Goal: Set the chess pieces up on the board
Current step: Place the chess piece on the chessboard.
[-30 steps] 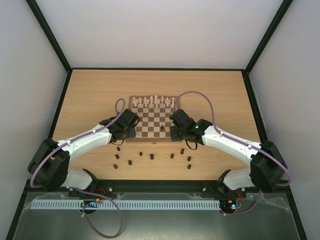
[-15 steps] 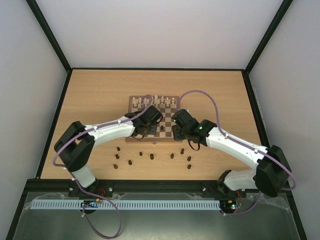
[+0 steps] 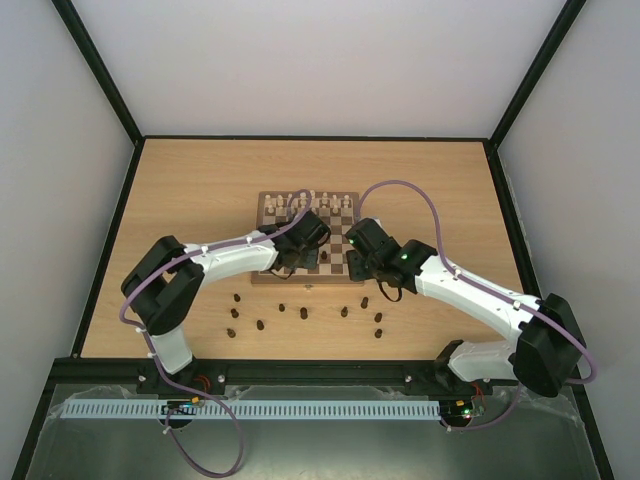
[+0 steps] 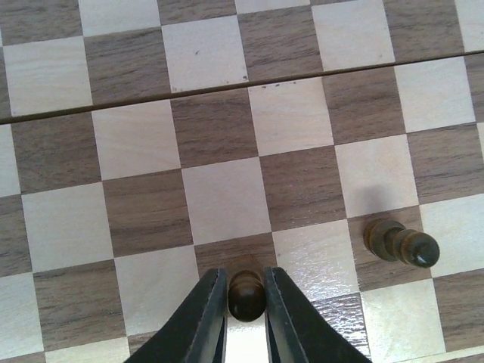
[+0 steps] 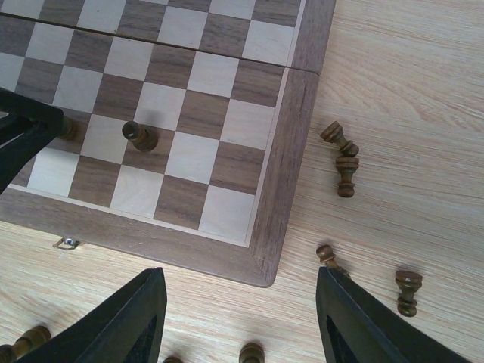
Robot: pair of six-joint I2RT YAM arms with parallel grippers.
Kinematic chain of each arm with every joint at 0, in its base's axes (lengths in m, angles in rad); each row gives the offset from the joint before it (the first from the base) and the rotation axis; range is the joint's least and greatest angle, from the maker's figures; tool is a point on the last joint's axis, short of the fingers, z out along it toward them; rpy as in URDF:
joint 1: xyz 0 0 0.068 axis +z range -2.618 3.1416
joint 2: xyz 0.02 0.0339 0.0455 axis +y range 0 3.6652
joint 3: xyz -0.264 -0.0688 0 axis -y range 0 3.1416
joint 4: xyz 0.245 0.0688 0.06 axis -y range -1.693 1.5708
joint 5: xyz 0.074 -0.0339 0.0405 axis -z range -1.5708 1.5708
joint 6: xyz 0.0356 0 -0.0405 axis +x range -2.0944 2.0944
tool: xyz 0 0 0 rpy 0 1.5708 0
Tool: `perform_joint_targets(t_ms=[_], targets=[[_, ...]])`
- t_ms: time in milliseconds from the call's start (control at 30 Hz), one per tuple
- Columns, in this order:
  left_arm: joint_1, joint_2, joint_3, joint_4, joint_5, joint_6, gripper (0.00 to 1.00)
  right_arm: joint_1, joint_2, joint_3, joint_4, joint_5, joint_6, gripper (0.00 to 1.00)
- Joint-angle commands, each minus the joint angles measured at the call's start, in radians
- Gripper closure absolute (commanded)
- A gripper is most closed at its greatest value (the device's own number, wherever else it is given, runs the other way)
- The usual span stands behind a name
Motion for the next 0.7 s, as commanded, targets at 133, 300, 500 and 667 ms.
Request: perform_joint_targets(t_ms=[133,300,500,667], targets=[[-0.001,0.004,0.021,-0.005,-0.009,0.003,0.74,0.002,-0.023,0.0,-0.043,0.018,0.01,0.45],[-0.001,-0.017,0.008,-0.01,-0.011,0.001,0.72,0.002,-0.025,-0.005,-0.038,0.017,0.011,0.45],[-0.001,-0.073,-0.008,-0.024,-0.024,0.001,0.66,0.002,-0.025,-0.007,-0.035,0.017,0.019,0.44],[-0.002,-0.161,0.022,-0.068,-0.047,0.033,0.51,0.002,-0.024,0.004,-0.034,-0.01,0.024,0.39]])
